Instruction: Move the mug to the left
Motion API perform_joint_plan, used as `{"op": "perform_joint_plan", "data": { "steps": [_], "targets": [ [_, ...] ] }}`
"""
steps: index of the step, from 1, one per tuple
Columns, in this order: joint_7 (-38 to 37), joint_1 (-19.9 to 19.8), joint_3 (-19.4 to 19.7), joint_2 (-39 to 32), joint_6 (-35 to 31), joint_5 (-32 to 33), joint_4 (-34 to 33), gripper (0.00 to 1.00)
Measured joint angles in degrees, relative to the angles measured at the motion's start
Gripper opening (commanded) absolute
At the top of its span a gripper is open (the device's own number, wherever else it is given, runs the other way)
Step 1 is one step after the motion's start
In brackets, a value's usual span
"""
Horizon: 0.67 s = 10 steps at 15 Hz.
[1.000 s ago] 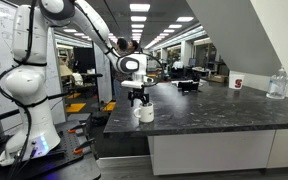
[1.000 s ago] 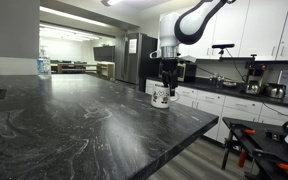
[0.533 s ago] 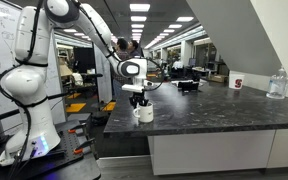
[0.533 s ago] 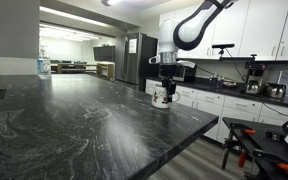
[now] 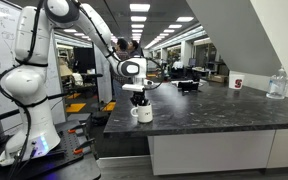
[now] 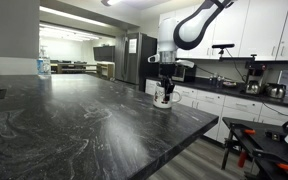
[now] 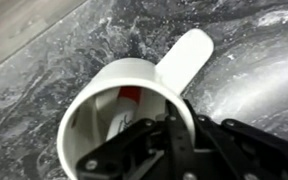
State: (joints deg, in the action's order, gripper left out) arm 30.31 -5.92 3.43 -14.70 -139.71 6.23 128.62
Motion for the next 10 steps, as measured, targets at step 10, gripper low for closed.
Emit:
{"op": "perform_joint_plan", "data": {
  "steps": [10],
  "targets": [
    [2.87, 2.06, -7.78, 6.08, 0.08, -4.84, 1.25, 0.02]
  ]
}}
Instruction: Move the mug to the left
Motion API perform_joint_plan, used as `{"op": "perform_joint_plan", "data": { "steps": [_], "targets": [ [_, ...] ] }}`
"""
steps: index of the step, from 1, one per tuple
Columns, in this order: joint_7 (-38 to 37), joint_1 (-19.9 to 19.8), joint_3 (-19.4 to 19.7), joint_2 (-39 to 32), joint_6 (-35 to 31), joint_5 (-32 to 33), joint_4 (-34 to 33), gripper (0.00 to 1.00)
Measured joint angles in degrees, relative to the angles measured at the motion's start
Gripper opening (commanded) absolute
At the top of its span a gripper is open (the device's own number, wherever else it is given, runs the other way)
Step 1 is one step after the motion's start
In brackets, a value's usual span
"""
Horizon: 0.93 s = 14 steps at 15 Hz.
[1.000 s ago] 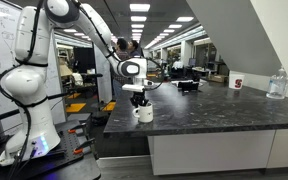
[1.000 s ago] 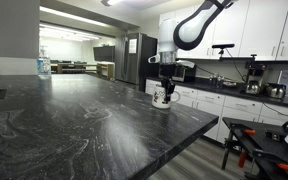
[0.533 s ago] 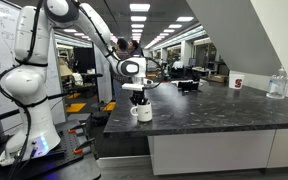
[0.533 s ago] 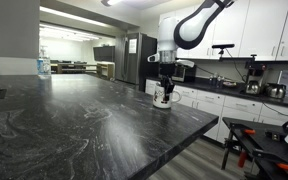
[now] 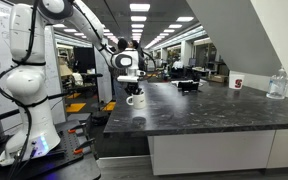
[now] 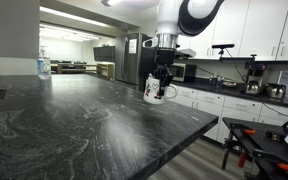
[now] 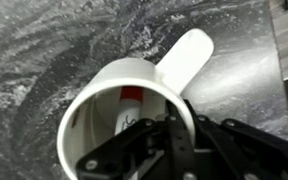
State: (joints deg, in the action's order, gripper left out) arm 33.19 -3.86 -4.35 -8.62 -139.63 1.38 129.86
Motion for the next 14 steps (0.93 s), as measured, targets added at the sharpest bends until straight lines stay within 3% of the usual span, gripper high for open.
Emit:
{"op": "perform_joint_plan", "data": {
  "steps": [7, 14],
  "targets": [
    [1.67, 2.18, -1.91, -0.56, 0.03, -2.82, -1.62, 0.02],
    [1.71, 0.06, -1.16, -8.64, 1.98, -2.82, -12.57, 0.02]
  ]
}}
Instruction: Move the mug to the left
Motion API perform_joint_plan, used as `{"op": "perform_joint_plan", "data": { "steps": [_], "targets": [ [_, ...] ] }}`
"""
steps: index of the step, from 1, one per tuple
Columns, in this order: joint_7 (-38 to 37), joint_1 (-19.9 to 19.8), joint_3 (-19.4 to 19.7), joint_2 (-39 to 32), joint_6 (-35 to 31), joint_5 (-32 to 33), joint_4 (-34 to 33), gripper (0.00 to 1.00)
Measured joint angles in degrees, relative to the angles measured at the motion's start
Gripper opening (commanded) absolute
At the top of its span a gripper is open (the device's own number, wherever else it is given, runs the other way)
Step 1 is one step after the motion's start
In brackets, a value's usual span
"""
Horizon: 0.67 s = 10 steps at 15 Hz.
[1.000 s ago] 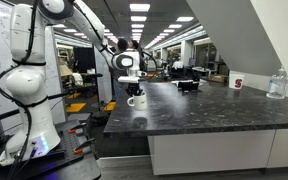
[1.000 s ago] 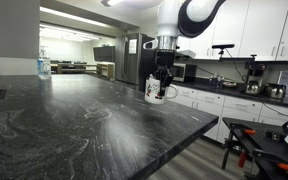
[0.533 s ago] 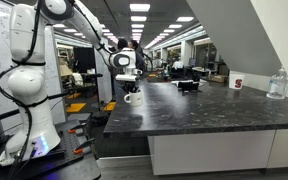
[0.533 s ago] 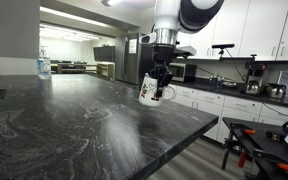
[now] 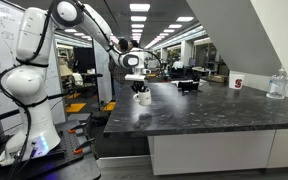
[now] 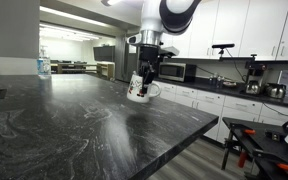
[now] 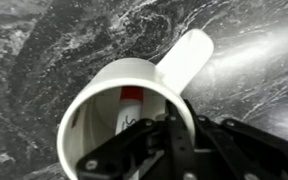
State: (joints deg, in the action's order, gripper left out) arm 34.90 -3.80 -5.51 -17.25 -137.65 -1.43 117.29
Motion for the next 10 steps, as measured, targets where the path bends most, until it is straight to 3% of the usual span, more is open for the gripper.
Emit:
{"op": "perform_joint_plan", "data": {
  "steps": [10],
  "targets": [
    [0.0, -0.21, -0.3, -15.2, 6.15, 2.08, -18.99, 0.02]
  ]
}}
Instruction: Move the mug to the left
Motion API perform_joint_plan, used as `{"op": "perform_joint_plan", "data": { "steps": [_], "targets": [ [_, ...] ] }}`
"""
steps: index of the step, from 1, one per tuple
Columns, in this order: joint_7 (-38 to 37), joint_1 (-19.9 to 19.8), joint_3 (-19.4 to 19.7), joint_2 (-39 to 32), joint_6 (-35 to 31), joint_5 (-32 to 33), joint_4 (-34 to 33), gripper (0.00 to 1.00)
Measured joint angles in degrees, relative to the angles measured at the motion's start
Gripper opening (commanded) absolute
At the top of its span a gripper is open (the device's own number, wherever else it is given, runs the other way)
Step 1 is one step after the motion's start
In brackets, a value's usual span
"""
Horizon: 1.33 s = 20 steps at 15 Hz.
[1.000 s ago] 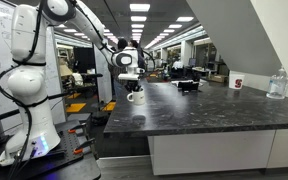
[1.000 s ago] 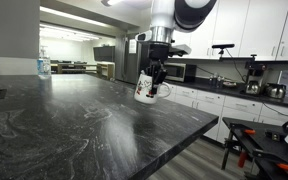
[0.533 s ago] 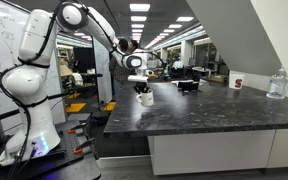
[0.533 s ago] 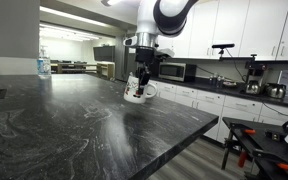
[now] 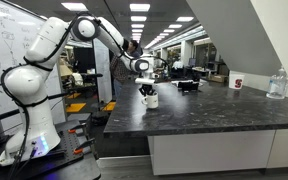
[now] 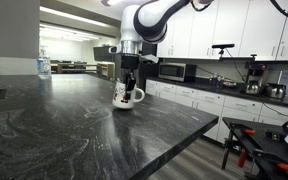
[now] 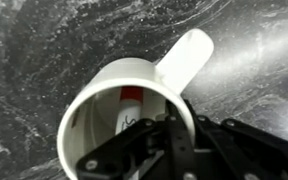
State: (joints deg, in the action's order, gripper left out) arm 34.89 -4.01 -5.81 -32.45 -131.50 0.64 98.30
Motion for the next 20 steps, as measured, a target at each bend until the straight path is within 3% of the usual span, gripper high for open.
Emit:
{"op": "perform_joint_plan", "data": {
  "steps": [4, 5, 6, 11, 14, 16, 20],
  "targets": [
    [-0.01, 0.26, 0.0, -2.77, 0.75, 3.32, -3.53, 0.02],
    [-0.01, 0.26, 0.0, -3.13, 1.19, 3.83, -4.21, 0.25],
    [-0.01, 0.27, 0.0, -3.41, 1.69, 4.15, -4.8, 0.36],
    [-0.01, 0.36, -0.12, -3.66, 8.3, 4.79, -8.14, 0.71],
    [-0.13, 0.6, -0.23, -3.62, 9.01, 4.8, -9.2, 0.95],
    [-1.49, 1.09, -0.58, -2.76, 8.08, 4.73, -9.17, 1.0],
    [-6.1, 1.49, -0.88, 3.3, 5.61, 4.36, -6.73, 1.0]
  ]
}}
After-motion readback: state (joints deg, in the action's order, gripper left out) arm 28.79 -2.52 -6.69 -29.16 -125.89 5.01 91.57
